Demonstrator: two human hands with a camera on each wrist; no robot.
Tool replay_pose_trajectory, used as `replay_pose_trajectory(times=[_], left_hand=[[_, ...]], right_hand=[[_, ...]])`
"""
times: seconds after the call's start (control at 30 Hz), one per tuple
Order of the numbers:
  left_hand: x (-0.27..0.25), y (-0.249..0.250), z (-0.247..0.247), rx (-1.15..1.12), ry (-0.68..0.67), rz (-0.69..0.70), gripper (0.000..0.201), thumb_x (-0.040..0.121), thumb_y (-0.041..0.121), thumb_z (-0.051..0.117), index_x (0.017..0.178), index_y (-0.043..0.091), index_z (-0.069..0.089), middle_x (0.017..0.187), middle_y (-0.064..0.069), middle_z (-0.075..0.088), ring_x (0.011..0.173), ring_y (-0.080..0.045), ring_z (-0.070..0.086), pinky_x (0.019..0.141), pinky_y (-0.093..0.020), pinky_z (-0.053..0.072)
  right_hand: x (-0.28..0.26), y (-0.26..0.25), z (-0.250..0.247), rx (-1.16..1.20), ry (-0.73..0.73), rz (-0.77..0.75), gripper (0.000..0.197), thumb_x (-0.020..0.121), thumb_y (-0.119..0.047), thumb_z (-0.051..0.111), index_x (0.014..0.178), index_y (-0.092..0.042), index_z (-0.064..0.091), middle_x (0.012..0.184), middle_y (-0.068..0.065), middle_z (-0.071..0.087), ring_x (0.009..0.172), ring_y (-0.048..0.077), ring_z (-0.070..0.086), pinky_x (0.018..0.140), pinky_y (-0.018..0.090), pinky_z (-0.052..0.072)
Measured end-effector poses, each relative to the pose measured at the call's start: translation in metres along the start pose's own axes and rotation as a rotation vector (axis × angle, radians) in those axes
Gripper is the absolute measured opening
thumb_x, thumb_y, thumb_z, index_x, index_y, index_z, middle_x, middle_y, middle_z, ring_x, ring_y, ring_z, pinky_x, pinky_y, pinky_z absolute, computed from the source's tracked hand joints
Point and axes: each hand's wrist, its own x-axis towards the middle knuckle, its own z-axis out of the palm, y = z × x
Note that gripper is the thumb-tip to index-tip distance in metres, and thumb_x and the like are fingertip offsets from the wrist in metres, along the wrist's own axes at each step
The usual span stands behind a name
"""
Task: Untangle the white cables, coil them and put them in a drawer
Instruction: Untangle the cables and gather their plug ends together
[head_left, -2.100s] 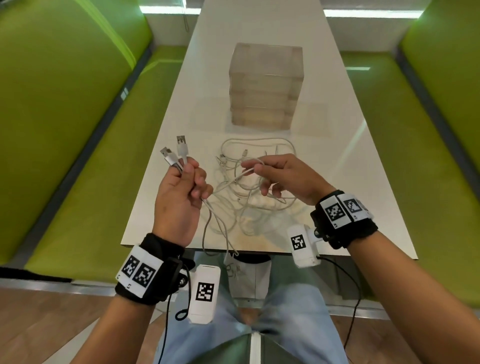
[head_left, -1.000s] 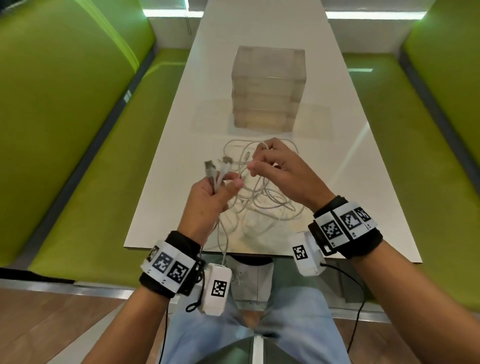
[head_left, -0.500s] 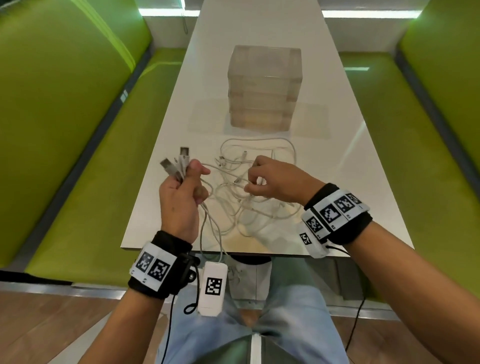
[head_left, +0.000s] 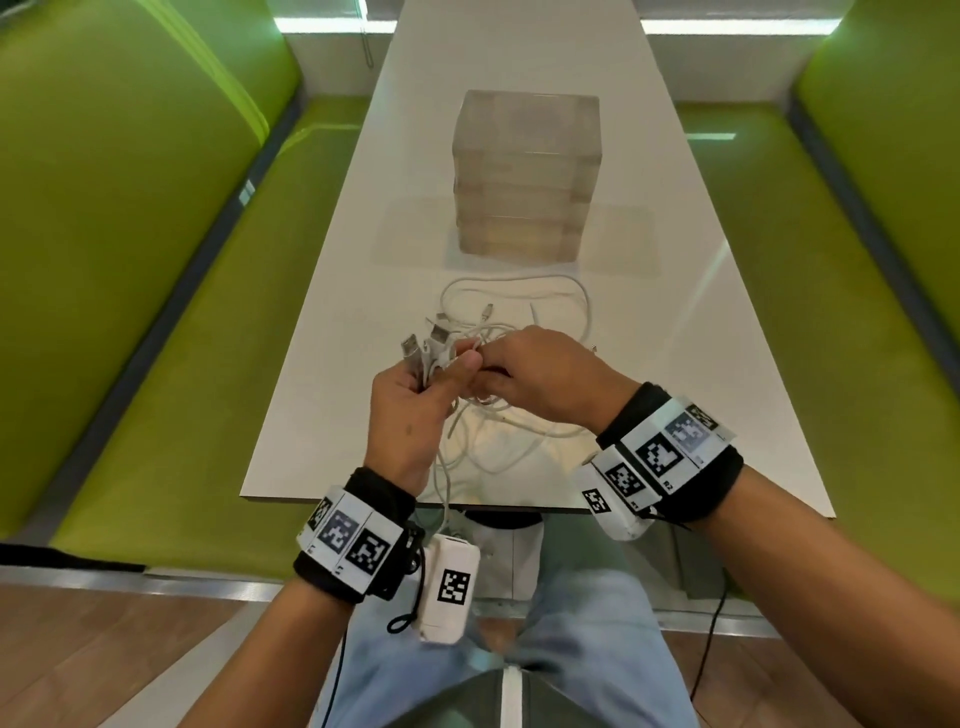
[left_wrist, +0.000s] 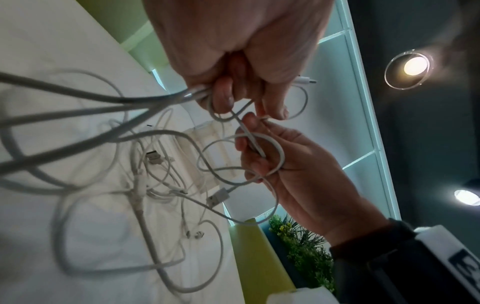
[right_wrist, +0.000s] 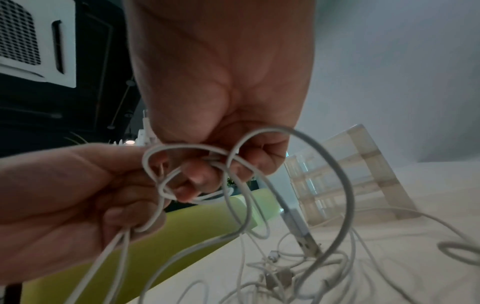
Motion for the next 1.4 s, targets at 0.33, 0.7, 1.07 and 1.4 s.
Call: replay_pose_trajectory(times=[0.33,0.7,1.07,1.4], left_hand=[[0.018,0.022,-0.019,-0.087,0.089,0.091,0.016,0.091,0.015,0.058,0.075,0.017,0.058,0.046,0.013,0.039,0.045,-0.005,0.027,0.048,-0.018,0.031],[0.019,0.028,-0.037,-0.049,0.119,0.073,0.025,0.098,0.028,0.046,0.076,0.017,0.051,0.048,0.013,0.033,0.044,-0.004,0.029,0.045,-0.018,0.031],[0.021,0.011,-0.007,0.377,-0.227,0.02,0.021,0.09,0.02,0.063,0.083,0.0,0.063,0.053,0.01,0.036,0.048,-0.008,0.033,0.046,-0.019,0.034],[0.024,0.053,-0.024,-0.085,0.066,0.131,0.028,0.093,0.003,0.049,0.067,0.013,0.05,0.041,0.013,0.031,0.038,-0.005,0.025,0.04,-0.019,0.025]], right_hand=[[0.0,0.02,0.018,-0.061,0.037,0.005,0.02,0.085,-0.035,0.064,0.076,-0.019,0.056,0.077,-0.009,0.052,0.077,0.016,0.042,0.074,0.04,0.044],[0.004,0.052,0.005,0.335,0.37,0.141,0.015,0.09,-0.015,0.058,0.094,-0.009,0.072,0.091,0.004,0.07,0.081,0.009,0.061,0.077,0.022,0.048],[0.007,0.014,-0.006,0.075,0.384,-0.087,0.016,0.09,-0.018,0.058,0.09,-0.007,0.07,0.076,0.0,0.052,0.068,0.014,0.048,0.062,0.028,0.041],[0.003,0.059,0.026,-0.083,0.119,0.186,0.014,0.095,-0.025,0.046,0.087,-0.015,0.053,0.084,-0.003,0.049,0.079,0.026,0.056,0.06,0.031,0.036]])
